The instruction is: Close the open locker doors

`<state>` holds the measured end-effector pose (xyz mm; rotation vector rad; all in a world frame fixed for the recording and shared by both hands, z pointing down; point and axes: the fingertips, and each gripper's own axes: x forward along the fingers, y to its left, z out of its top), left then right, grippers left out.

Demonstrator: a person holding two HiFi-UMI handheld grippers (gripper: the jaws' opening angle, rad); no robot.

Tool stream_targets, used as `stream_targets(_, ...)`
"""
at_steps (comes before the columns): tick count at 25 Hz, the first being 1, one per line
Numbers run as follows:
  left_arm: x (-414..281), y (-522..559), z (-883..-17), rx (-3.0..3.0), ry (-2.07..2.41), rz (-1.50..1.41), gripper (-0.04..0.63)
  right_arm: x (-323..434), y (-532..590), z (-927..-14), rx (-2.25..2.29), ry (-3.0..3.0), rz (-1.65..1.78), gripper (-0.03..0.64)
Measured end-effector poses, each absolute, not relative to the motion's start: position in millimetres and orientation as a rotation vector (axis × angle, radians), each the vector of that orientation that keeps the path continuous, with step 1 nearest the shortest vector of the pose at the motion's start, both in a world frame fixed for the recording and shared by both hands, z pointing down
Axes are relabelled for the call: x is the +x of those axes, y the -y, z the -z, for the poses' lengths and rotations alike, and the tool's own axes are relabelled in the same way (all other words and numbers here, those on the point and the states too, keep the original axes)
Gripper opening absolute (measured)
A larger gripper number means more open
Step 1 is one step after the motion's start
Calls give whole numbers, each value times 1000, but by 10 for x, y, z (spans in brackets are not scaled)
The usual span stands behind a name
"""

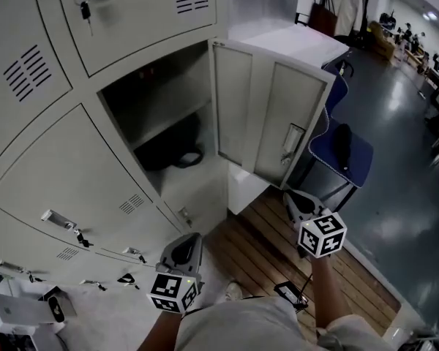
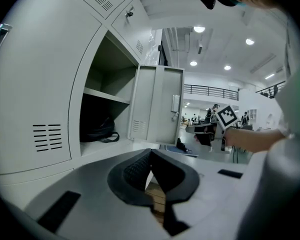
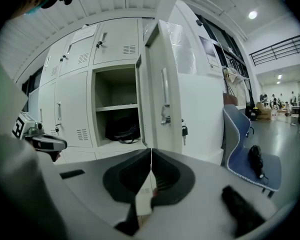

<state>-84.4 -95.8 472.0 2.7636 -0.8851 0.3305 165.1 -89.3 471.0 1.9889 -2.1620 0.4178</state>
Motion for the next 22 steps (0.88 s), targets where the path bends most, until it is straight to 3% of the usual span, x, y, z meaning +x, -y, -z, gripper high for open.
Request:
stream_targets(14,-459,1137,-4733,2744,961,-392,14,2462,1279,-4772,2044,2153,-421,28)
stream_targets(22,-514,1202,-4747,2729,1005,-403,14,2474,1420,-4801,2006,2176,-411,28)
